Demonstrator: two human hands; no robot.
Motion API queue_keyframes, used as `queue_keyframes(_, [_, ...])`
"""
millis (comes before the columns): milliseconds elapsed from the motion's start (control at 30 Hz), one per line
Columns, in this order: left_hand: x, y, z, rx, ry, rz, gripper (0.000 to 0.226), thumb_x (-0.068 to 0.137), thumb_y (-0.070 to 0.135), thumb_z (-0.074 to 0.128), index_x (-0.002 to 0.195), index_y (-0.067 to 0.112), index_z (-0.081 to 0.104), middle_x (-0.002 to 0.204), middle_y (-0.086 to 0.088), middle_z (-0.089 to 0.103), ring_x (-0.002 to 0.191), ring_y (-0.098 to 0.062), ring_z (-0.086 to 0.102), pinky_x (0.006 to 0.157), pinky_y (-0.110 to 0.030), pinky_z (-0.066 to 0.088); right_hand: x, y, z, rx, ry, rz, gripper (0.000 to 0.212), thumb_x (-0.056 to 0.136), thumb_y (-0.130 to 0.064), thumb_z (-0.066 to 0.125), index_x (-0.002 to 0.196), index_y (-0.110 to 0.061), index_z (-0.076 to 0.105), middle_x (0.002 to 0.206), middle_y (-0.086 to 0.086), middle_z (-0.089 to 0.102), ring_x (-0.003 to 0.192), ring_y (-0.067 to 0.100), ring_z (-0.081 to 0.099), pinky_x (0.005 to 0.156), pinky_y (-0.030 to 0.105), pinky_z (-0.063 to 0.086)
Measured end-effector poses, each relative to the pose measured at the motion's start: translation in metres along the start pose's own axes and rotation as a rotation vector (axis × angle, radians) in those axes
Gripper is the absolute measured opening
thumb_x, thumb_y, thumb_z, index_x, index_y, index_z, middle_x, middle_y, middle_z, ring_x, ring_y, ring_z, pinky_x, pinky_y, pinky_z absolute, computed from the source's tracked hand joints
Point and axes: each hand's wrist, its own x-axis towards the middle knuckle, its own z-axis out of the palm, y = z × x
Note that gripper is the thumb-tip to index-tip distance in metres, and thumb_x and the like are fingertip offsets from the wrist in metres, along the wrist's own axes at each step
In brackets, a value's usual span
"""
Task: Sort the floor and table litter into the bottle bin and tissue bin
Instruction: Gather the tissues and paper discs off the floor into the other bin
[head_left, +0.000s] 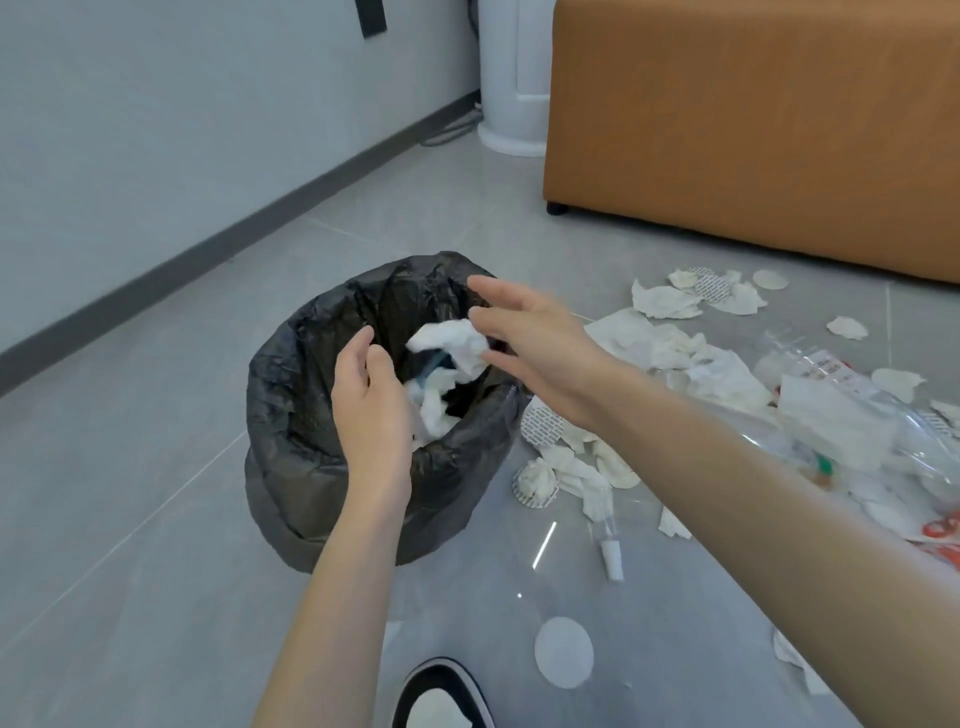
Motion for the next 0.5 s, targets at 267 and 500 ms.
queue_keyframes(267, [-0.023,0.003,0.020,0.155,-0.168,0.325,0.033,0.097,0.014,0.043,0.128,0.022,0.053,0.115,0.013,0.059,0.096,0.004,0.056,0.077,0.001,0.040,-0.024,0.029,-0.046,0.037,0.232,0.034,0.020,0.094,-0.007,0.051,0.101,-0.019,0.065,0.113,0.004,0.065,0.091,0.016,0.061,0.091,0.033,0.054])
queue_keyframes(500, [-0.049,-0.035,0.052,0.350,-0.541,0.342,0.028,0.094,0.012,0.049,0.117,0.024,0.059,0.110,0.013,0.063,0.087,-0.004,0.060,0.079,-0.012,0.045,-0.052,0.111,-0.090,-0.164,0.324,0.219,0.017,0.093,-0.008,0.054,0.106,-0.016,0.063,0.110,0.006,0.066,0.081,0.015,0.059,0.074,0.024,0.049])
